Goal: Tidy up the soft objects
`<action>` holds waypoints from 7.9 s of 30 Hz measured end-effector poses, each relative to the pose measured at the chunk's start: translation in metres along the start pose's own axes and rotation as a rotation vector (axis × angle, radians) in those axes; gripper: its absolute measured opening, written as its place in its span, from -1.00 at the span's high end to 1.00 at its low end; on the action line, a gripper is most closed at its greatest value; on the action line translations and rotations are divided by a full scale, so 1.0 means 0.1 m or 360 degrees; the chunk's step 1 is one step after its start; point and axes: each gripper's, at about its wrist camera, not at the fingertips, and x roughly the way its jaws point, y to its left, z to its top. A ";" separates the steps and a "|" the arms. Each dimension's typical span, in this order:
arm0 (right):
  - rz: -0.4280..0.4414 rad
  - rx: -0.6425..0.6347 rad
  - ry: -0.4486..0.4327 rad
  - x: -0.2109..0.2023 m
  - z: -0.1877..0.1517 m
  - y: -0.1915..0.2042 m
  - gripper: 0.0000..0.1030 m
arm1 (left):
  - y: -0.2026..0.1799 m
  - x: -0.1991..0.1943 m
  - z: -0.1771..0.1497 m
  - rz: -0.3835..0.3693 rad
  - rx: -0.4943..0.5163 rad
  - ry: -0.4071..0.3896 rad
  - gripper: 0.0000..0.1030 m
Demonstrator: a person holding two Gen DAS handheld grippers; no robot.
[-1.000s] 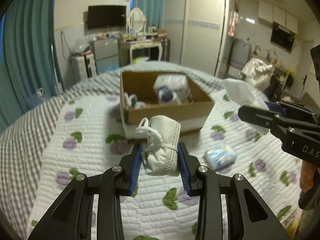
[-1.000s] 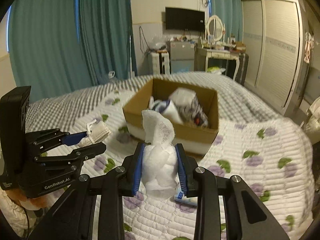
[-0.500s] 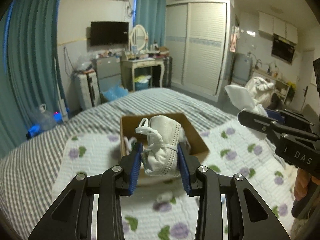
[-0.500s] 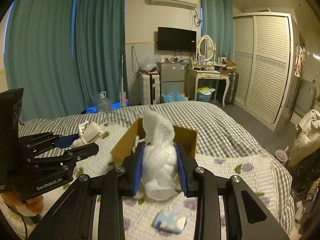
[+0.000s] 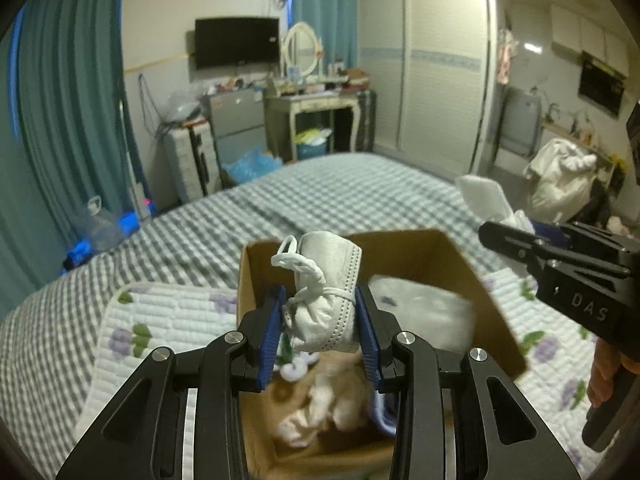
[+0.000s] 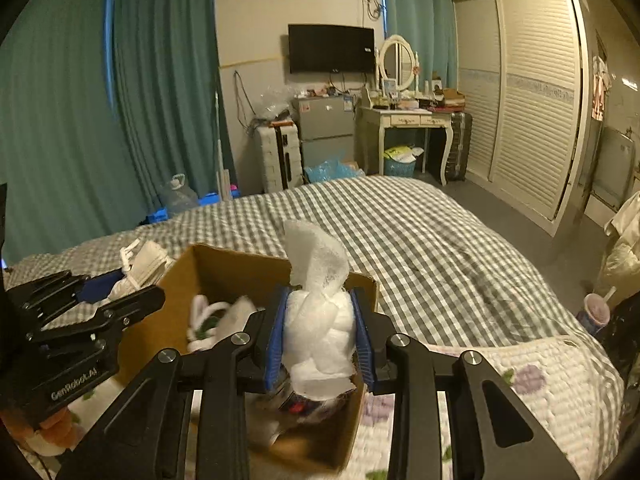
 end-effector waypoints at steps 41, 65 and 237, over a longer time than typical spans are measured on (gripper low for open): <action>-0.0146 -0.0131 -0.0351 -2.93 -0.13 0.72 -1.00 | -0.21 -3.05 -0.24 0.0051 0.0039 -0.0660 -0.85; -0.0141 0.0065 0.0393 -0.62 -2.02 0.24 -1.00 | -0.22 -0.86 -1.69 0.0149 -0.0087 0.0057 -0.85; -0.0191 0.0031 -0.0336 -1.80 -1.17 0.88 -1.00 | 0.45 -1.93 -1.12 0.0046 -0.0085 -0.0472 -0.93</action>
